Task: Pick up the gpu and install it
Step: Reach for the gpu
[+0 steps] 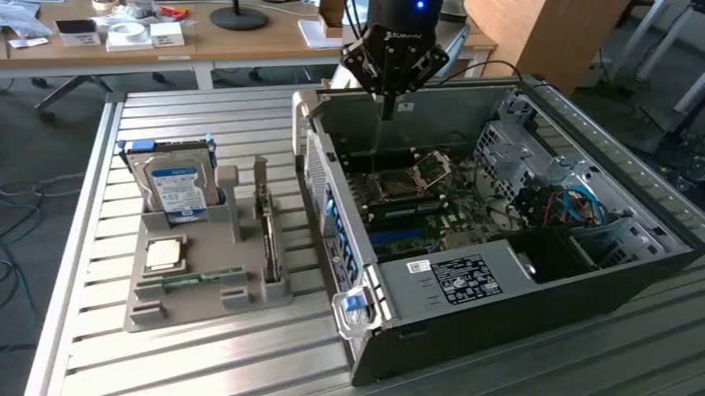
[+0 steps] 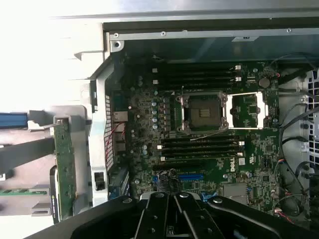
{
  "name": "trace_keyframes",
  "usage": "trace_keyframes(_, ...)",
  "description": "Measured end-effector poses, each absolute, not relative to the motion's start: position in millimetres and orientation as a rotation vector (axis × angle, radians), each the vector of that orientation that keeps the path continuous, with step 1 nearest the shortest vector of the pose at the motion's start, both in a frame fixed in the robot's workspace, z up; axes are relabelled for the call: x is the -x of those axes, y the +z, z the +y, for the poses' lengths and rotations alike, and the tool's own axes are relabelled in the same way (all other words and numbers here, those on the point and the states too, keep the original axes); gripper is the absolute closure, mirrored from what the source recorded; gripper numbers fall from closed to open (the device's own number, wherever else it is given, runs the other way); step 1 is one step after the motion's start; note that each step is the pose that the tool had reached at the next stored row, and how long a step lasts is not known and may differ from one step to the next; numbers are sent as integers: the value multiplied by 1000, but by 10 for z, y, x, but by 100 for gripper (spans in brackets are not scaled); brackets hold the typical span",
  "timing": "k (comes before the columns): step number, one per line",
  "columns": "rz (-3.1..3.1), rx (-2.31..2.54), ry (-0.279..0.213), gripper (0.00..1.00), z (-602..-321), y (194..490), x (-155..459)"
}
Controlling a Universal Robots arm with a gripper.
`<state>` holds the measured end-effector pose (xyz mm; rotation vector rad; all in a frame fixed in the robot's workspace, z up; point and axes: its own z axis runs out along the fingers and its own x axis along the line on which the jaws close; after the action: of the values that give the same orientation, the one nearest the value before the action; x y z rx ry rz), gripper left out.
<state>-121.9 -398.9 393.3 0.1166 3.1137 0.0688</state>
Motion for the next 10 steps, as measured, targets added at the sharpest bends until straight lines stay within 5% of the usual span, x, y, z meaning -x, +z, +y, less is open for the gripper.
trace_keyframes(10,3114,-117,69,89,-3988,3933,1247)
